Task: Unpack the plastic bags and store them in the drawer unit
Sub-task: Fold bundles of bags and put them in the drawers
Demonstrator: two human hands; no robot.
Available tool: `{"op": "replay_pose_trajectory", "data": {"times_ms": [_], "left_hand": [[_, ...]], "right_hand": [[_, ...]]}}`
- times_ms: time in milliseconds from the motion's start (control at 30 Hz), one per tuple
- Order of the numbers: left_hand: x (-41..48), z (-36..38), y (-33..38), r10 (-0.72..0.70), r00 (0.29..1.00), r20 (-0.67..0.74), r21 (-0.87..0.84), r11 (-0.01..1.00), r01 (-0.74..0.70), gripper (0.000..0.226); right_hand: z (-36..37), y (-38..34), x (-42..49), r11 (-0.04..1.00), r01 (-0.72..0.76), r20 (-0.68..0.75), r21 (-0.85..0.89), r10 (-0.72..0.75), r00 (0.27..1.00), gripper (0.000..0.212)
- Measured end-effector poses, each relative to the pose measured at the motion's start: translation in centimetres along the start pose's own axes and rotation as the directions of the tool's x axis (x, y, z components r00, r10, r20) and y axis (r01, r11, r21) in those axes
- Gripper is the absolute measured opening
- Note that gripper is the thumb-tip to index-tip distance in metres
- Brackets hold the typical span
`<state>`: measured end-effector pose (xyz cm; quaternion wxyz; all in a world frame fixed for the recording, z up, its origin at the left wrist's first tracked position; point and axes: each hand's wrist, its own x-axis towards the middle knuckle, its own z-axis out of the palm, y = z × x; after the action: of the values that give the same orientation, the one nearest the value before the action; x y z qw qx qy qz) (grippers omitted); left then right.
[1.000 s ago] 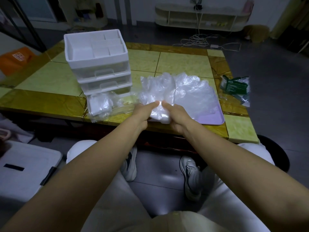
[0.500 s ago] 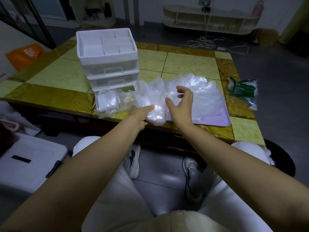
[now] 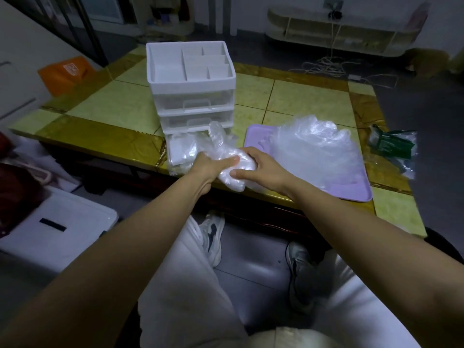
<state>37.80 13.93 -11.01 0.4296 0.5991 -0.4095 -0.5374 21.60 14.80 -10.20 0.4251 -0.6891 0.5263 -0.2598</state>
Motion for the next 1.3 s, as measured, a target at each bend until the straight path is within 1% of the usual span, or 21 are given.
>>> {"op": "replay_pose_trajectory", "data": {"times_ms": [67, 133, 233, 300, 367, 400, 467, 500, 533, 600, 700, 767, 833, 900, 967, 1033, 1100, 1167, 1200, 1233, 1300], "left_hand": [[0.5, -1.1, 0.2, -0.020, 1.000, -0.020, -0.037, 0.999, 0.019, 0.091], [1.2, -2.2, 0.3, -0.021, 0.999, -0.038, -0.041, 0.999, 0.020, 0.098], [2.2, -3.1, 0.7, 0.017, 0.999, -0.038, -0.080, 0.997, -0.019, 0.074], [3.3, -3.4, 1.1, 0.036, 0.999, -0.039, -0.152, 0.987, -0.041, 0.066], [4.4, -3.9, 1.4, 0.018, 0.996, -0.084, -0.175, 0.984, -0.033, 0.057], [5.0, -4.3, 1.5, 0.011, 0.989, -0.146, -0.112, 0.993, -0.027, 0.053], [6.3, -5.8, 1.3, 0.070, 0.962, -0.264, 0.126, 0.991, -0.038, 0.039], [6.9, -6.6, 0.9, 0.145, 0.956, -0.255, 0.272, 0.959, -0.073, 0.029], [7.3, -7.3, 0.6, 0.219, 0.956, -0.193, 0.417, 0.900, -0.122, 0.020], [8.4, -8.1, 0.1, 0.290, 0.957, 0.000, 0.639, 0.736, -0.223, 0.021], [9.7, -8.4, -0.2, 0.281, 0.938, 0.201, 0.788, 0.523, -0.325, 0.041], [10.5, -8.5, -0.5, 0.268, 0.939, 0.217, 0.835, 0.448, -0.320, 0.047], [11.2, -8.9, -0.8, 0.221, 0.958, 0.183, 0.862, 0.432, -0.265, 0.047], [11.6, -9.2, -1.1, 0.217, 0.965, 0.147, 0.855, 0.463, -0.234, 0.044], [11.9, -9.2, -1.3, 0.305, 0.938, 0.165, 0.841, 0.454, -0.295, 0.042], [12.1, -8.8, -1.6, 0.421, 0.882, 0.213, 0.818, 0.417, -0.397, 0.041], [12.4, -8.2, -1.9, 0.439, 0.854, 0.279, 0.794, 0.395, -0.462, 0.044], [12.7, -7.5, -2.1, 0.397, 0.861, 0.319, 0.803, 0.369, -0.468, 0.048], [12.9, -7.2, -2.2, 0.382, 0.869, 0.315, 0.821, 0.349, -0.452, 0.049], [13.0, -6.9, -2.2, 0.370, 0.878, 0.303, 0.843, 0.325, -0.428, 0.049], [12.9, -6.3, -2.3, 0.340, 0.902, 0.266, 0.883, 0.290, -0.370, 0.051]], "right_hand": [[0.6, -0.2, 1.4, 0.993, -0.055, 0.017, 0.100, 0.053, 0.998, 0.054], [1.3, -0.5, 2.7, 0.982, -0.104, 0.028, 0.158, 0.100, 0.995, 0.049], [2.4, -1.3, 4.4, 0.963, -0.190, -0.009, 0.190, 0.195, 0.981, 0.037], [2.9, -2.0, 5.8, 0.935, -0.214, -0.077, 0.284, 0.245, 0.966, 0.030], [3.0, -2.5, 7.2, 0.890, -0.250, -0.156, 0.382, 0.329, 0.931, 0.036], [3.0, -2.5, 7.7, 0.866, -0.277, -0.188, 0.417, 0.380, 0.906, 0.041], [2.9, -2.1, 9.3, 0.843, -0.322, -0.257, 0.432, 0.457, 0.852, 0.047], [2.8, -1.8, 10.0, 0.848, -0.344, -0.292, 0.403, 0.475, 0.830, 0.050], [2.8, -1.5, 10.7, 0.861, -0.363, -0.325, 0.357, 0.479, 0.816, 0.054], [2.9, -1.7, 12.3, 0.875, -0.416, -0.324, 0.248, 0.480, 0.815, 0.063], [3.8, -2.2, 14.4, 0.868, -0.487, -0.254, 0.103, 0.496, 0.830, 0.067], [4.5, -2.4, 15.7, 0.864, -0.503, -0.271, 0.012, 0.487, 0.830, 0.064], [5.2, -2.4, 16.7, 0.849, -0.527, -0.295, -0.030, 0.496, 0.816, 0.063], [5.9, -2.1, 17.3, 0.830, -0.557, -0.294, -0.041, 0.523, 0.800, 0.059], [6.6, -1.7, 17.6, 0.818, -0.573, -0.282, -0.051, 0.539, 0.794, 0.051], [6.8, -1.5, 17.6, 0.817, -0.572, -0.263, -0.069, 0.538, 0.801, 0.047], [6.6, -1.4, 17.5, 0.829, -0.554, -0.230, -0.085, 0.524, 0.820, 0.044], [6.4, -1.5, 17.5, 0.852, -0.511, -0.158, -0.111, 0.492, 0.856, 0.038], [6.2, -1.7, 17.5, 0.861, -0.488, -0.131, -0.148, 0.472, 0.872, 0.037], [6.2, -1.8, 17.4, 0.850, -0.465, -0.102, -0.245, 0.455, 0.885, 0.037], [6.2, -2.1, 17.0, 0.784, -0.405, -0.092, -0.471, 0.413, 0.906, 0.042]]}}
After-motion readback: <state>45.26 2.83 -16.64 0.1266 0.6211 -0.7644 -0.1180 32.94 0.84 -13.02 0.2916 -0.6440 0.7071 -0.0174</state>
